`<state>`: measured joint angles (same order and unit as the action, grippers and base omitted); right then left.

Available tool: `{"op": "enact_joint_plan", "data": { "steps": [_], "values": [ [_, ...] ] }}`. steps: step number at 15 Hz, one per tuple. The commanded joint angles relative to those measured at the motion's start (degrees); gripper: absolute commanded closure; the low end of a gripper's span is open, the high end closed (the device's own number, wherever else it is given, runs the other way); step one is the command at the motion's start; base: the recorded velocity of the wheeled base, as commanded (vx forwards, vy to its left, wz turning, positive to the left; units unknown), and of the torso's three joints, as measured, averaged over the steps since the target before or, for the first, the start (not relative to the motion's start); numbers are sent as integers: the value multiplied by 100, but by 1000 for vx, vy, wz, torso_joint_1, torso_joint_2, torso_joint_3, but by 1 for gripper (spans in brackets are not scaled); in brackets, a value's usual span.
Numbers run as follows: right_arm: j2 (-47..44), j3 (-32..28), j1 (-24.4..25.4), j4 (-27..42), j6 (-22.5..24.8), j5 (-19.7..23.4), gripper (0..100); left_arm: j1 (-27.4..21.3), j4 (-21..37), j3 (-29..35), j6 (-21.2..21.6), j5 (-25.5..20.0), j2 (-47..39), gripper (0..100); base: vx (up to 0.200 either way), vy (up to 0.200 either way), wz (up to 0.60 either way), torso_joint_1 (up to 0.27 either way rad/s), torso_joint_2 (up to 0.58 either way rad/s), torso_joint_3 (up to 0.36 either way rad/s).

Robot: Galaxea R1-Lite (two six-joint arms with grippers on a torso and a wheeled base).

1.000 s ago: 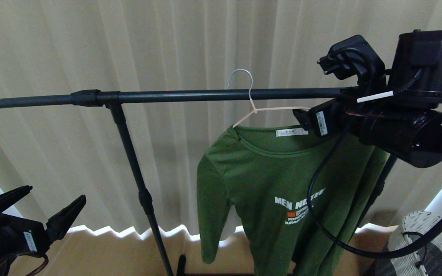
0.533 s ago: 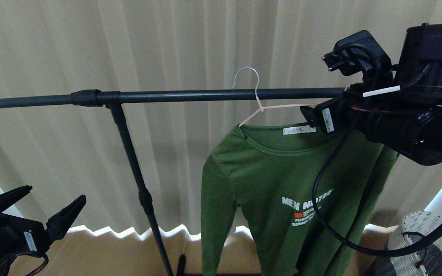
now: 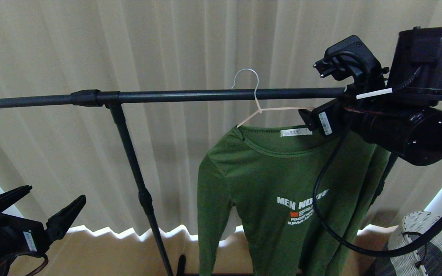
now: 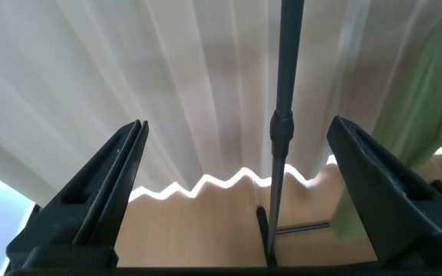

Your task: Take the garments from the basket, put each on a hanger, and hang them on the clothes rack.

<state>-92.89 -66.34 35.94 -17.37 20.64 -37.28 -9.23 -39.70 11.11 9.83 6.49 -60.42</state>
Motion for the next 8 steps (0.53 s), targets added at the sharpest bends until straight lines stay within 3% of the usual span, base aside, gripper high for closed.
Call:
{"op": "enact_joint_plan", "data": {
  "steps": [1,8],
  "values": [
    [-36,7,71,-3,2,1,0,0,-2,-3,2,2,4,0,0,0,0,0,0,0],
    [-229,-2,256,-21,2,10,0,0,-2,-3,2,2,4,0,0,0,0,0,0,0]
  ]
}}
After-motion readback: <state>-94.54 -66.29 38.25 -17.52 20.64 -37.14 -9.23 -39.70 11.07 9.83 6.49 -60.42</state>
